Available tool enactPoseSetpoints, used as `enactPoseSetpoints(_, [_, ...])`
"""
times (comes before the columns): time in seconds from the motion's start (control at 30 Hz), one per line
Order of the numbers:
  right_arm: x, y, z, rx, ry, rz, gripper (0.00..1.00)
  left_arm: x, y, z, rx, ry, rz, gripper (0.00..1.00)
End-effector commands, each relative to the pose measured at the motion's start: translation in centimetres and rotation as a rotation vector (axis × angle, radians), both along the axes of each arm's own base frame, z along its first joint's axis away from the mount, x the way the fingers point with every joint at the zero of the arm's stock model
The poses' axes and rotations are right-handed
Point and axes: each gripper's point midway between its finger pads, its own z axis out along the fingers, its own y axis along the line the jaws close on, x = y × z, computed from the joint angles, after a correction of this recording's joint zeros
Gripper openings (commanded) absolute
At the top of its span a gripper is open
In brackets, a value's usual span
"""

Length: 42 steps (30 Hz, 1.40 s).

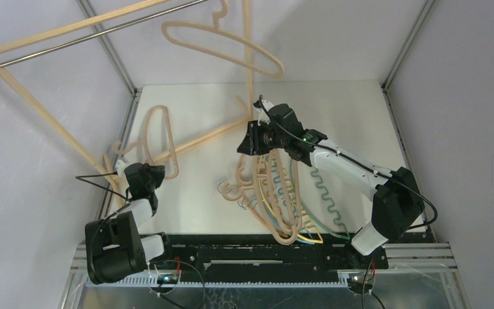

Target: Organize the hangers

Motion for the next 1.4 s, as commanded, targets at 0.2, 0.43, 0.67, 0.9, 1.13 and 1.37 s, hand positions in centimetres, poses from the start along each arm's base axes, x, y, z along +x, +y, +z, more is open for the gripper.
enactPoseSetpoints(0.2, [0.8, 0.2, 3.3, 0.09, -0.066, -0.017, 0.38, 0.6, -2.0, 5.5, 0.073, -0.14, -0.136, 0.0])
enactPoseSetpoints(0.43, [0.9, 0.6, 2.9, 0.105, -0.046, -0.014, 0.38, -0.8, -4.7, 15.3, 0.349, -0.271, -0.192, 0.0])
enactPoseSetpoints(0.67, [1.0, 0.8, 3.3, 0.128, -0.043, -0.014, 0.37, -2.1, -7.3, 24.1, 0.505, -0.447, -0.274, 0.0])
enactPoseSetpoints(0.9, [1.4, 0.6, 3.7, 0.131, -0.047, -0.024, 0.37, -3.2, -9.0, 29.5, 0.594, -0.542, -0.308, 0.0])
enactPoseSetpoints(1.13, [1.7, 0.9, 4.3, 0.135, -0.048, -0.019, 0.37, -4.1, -9.1, 34.0, 0.636, -0.625, -0.279, 0.0])
enactPoseSetpoints(1.37, [1.7, 0.8, 4.2, 0.133, -0.043, -0.02, 0.37, -5.1, -8.4, 36.5, 0.647, -0.683, -0.234, 0.0])
